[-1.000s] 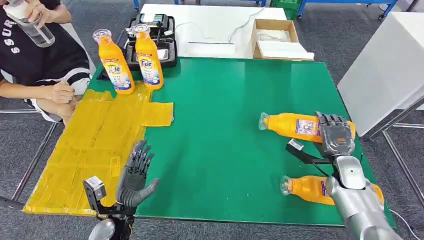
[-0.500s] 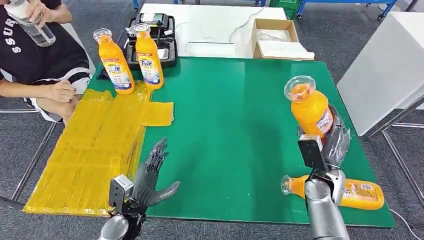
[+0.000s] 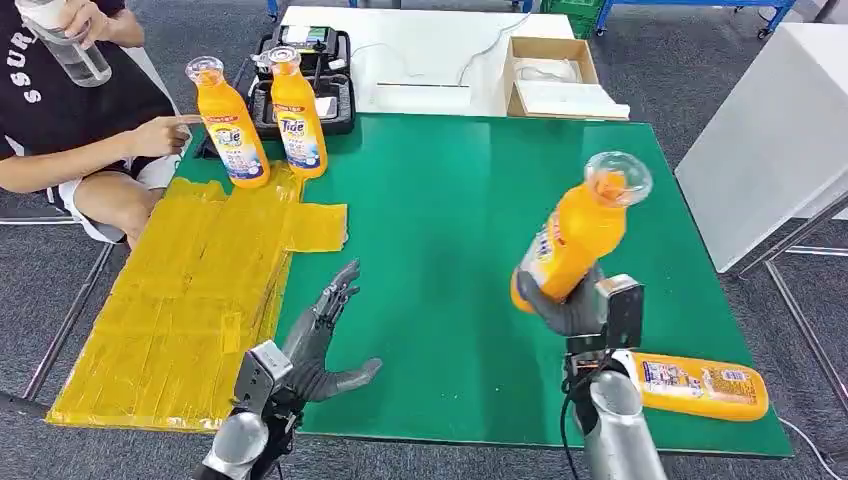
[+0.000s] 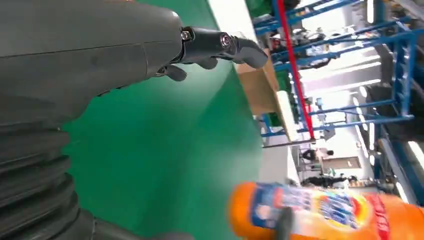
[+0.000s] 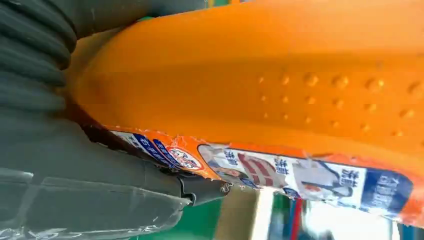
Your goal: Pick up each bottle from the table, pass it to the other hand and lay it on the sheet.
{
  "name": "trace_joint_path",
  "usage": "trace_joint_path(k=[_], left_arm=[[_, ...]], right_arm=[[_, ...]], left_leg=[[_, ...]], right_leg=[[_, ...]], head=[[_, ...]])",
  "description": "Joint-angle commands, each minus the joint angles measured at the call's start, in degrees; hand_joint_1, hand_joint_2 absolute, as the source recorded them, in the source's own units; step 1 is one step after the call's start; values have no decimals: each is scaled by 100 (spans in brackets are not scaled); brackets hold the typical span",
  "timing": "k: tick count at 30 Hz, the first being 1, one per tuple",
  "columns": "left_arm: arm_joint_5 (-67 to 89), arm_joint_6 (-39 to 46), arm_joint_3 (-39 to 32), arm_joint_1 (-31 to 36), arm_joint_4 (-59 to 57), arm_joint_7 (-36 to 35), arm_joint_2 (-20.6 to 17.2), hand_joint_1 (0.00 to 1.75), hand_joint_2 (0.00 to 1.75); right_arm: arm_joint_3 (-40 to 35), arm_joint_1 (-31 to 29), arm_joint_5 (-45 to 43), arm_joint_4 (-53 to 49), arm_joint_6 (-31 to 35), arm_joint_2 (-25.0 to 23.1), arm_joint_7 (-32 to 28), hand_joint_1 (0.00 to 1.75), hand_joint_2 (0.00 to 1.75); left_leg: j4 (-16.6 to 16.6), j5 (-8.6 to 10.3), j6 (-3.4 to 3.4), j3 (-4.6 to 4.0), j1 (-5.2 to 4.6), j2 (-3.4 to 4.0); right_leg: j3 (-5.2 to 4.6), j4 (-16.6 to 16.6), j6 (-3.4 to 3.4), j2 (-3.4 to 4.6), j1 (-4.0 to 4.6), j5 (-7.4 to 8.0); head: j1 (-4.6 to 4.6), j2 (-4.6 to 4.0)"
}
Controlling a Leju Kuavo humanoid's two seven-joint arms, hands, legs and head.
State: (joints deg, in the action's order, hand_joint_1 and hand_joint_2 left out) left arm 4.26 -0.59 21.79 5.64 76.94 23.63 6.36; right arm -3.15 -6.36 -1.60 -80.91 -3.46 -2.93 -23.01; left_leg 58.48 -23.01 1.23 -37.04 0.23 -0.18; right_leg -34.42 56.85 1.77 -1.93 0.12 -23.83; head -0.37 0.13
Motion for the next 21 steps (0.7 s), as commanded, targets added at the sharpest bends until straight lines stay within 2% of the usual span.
trace_joint_path(k=[1,6,12,16,21], left_arm=[[-241,-14,532,626,176,-220,-241,0,175],[-275,8,566,629,154,-224,-267,0,175],[-515,63,651,762,127,-208,-270,0,175],[-635,56,630,803,40,-234,-261,0,175],[-636,55,641,801,38,-234,-257,0,175]], right_arm=[[-1400,-249,-211,1070,-236,-433,105,175,175],[-1444,-255,-266,1082,-199,-379,77,175,175],[-2161,-358,-232,1723,-375,-536,141,175,175],[-2533,-365,231,1756,-98,-557,-72,175,175],[-2549,-361,243,1755,-81,-560,-76,175,175]], left_leg=[[-1,-5,-9,17,5,18],[-3,1,-8,10,4,10],[-2,1,-9,7,4,13],[-6,-1,-14,21,3,20],[-5,2,-8,9,4,10]], right_leg=[[12,-2,-4,30,3,0],[8,-3,-1,18,2,1],[7,-3,-3,19,2,2],[17,-3,-5,33,0,0],[6,-3,-1,16,0,0]], head=[[2,0],[2,0],[4,0],[2,0],[4,0]])
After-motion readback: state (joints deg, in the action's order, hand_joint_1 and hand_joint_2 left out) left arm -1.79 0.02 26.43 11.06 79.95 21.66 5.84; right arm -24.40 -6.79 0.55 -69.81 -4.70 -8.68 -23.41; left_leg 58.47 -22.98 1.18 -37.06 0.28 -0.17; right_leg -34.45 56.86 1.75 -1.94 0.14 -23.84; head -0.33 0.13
